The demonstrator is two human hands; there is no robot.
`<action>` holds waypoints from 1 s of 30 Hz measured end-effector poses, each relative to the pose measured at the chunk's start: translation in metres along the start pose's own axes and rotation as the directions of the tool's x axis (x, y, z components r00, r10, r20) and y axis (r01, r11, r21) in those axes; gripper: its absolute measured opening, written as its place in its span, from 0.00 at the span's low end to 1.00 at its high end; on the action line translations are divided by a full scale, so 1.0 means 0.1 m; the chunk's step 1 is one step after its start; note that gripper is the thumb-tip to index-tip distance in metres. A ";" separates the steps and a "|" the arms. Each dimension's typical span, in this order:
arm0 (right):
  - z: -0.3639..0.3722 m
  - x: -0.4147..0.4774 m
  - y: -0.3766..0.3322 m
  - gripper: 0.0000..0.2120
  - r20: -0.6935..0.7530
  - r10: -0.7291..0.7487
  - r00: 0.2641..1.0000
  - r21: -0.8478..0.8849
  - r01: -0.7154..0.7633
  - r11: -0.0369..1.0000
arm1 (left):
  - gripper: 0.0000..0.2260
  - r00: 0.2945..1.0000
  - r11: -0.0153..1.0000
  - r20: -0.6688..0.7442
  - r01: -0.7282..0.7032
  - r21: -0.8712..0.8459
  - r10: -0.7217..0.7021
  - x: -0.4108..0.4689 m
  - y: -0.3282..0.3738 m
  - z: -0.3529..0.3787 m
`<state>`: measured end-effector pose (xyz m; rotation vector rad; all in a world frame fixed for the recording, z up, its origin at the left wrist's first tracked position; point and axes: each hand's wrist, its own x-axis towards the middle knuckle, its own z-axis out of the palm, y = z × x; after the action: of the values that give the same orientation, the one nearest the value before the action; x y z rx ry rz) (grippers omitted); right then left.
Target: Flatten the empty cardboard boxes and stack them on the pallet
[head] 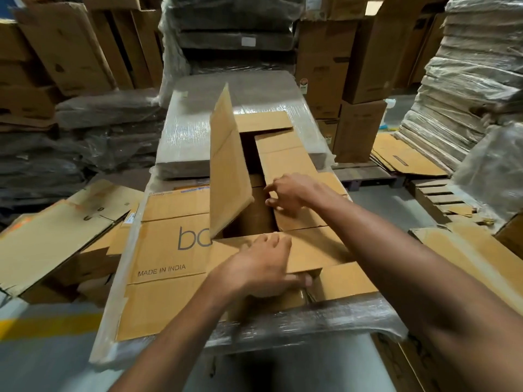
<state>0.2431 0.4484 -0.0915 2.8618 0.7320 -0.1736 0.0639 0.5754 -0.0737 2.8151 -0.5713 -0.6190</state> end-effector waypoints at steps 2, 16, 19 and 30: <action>0.11 -0.06 0.00 0.25 -0.008 0.017 1.000 0.035 -0.017 0.999 | 0.49 0.989 0.997 0.137 -0.067 0.025 0.063 0.01 -0.17 0.08; 0.70 -0.83 -0.13 0.30 -0.307 0.027 0.951 0.384 0.098 0.918 | 0.32 0.708 0.955 -0.706 0.192 0.224 0.024 0.67 -0.51 0.89; 0.90 -0.91 -0.13 0.31 -0.345 -0.013 0.939 0.226 0.097 0.969 | 0.29 0.677 0.940 -0.735 0.228 0.254 0.034 0.75 -0.50 0.90; 1.03 -0.92 -0.14 0.29 -0.407 0.016 0.913 0.193 0.069 0.979 | 0.37 0.558 0.995 -0.830 -0.077 -0.062 -0.008 0.59 -0.33 0.61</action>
<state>0.1486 0.3971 -0.1792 3.1239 0.8693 0.3815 0.0966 0.5742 -0.1586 2.5626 -0.3631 0.7055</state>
